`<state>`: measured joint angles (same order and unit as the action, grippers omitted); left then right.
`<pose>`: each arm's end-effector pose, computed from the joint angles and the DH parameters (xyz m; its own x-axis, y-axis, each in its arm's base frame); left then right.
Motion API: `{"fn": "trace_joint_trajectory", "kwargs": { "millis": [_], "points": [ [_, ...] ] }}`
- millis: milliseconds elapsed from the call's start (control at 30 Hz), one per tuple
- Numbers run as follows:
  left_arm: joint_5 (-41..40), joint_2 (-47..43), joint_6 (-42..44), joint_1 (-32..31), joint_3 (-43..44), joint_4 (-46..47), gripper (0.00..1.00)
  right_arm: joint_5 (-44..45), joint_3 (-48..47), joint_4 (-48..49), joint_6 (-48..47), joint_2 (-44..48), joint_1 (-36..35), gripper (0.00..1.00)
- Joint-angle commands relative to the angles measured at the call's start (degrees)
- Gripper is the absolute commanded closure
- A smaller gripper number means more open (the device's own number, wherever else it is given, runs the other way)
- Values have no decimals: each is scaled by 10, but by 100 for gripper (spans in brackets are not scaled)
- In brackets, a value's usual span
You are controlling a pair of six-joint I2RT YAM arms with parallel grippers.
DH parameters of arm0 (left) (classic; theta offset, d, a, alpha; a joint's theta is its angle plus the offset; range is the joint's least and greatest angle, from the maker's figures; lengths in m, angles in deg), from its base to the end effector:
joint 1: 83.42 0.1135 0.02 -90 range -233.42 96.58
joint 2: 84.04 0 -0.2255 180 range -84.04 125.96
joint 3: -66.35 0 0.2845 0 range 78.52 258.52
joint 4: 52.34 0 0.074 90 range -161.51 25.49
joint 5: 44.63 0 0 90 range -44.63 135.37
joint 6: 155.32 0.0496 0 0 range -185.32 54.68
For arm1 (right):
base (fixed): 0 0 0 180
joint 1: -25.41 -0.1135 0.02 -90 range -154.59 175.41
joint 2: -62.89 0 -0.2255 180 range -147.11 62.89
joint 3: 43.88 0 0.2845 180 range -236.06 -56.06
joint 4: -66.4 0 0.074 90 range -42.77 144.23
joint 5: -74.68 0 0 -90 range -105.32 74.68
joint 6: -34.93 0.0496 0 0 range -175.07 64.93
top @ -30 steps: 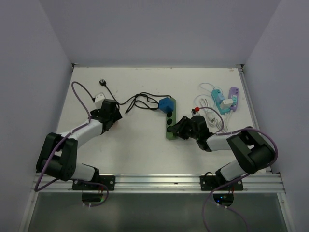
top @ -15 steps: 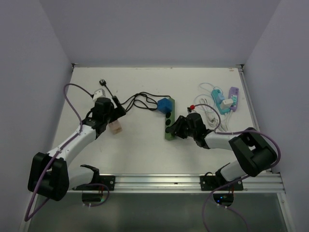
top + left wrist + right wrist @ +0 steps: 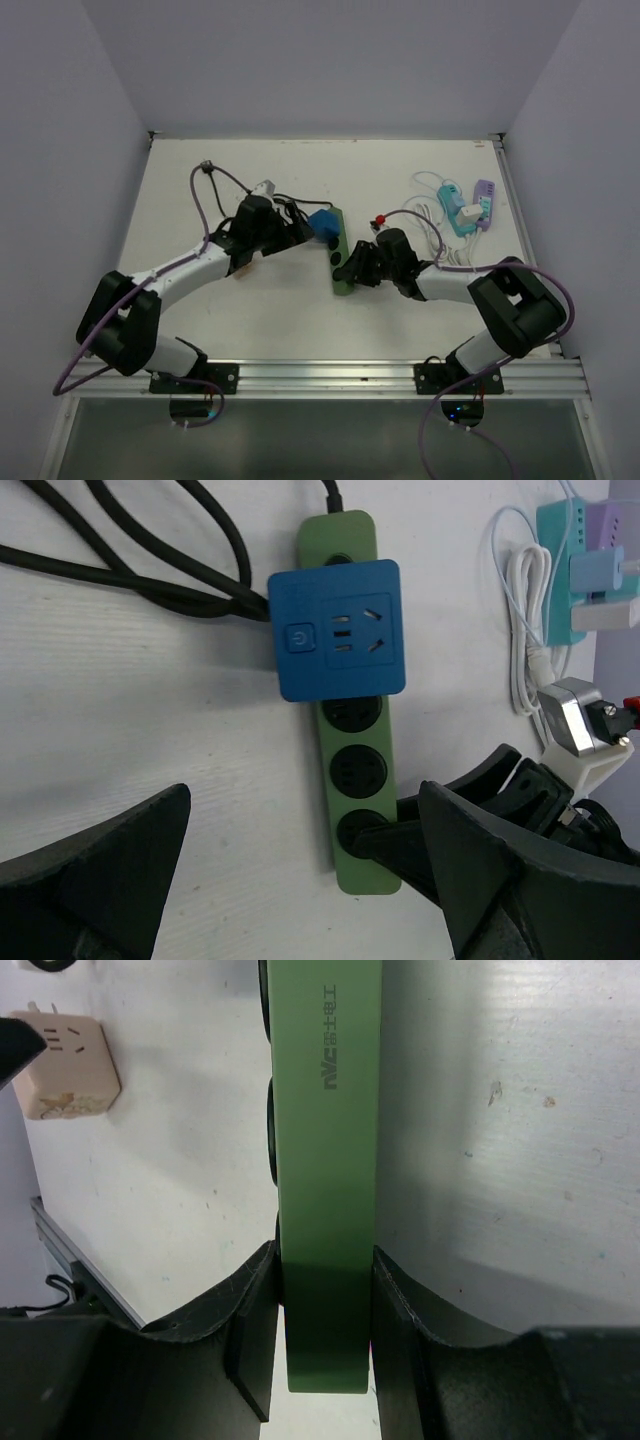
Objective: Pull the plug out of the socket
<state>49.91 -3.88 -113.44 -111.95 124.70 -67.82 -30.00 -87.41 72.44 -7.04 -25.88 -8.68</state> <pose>0.3002 -0.1677 0.1552 -0.7510 -0.4365 -0.4954 -0.0415 0.7800 -0.6244 0.2497 0.1842 0.0598 -0.8741 0.2769 -0.3992 -0.0822 0.7255 0.6833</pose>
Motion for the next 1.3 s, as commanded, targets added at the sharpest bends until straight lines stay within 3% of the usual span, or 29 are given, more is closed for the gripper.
{"fn": "trace_joint_trajectory", "kwargs": {
  "millis": [0,433,800,1100,1267],
  "points": [
    [16,37,-48,-23,33,66,0,-21,17,-147,-66,-9,-12,100],
    [-31,152,-66,-36,104,76,0,-76,12,-178,-95,14,-12,100],
    [0,175,-81,-38,73,102,1,-92,18,-163,-94,13,-12,100],
    [45,170,-91,-38,36,154,23,-116,32,-124,-77,6,-11,100],
    [45,154,-87,-38,29,154,52,-121,38,-111,-73,10,-11,100]
  ]
}}
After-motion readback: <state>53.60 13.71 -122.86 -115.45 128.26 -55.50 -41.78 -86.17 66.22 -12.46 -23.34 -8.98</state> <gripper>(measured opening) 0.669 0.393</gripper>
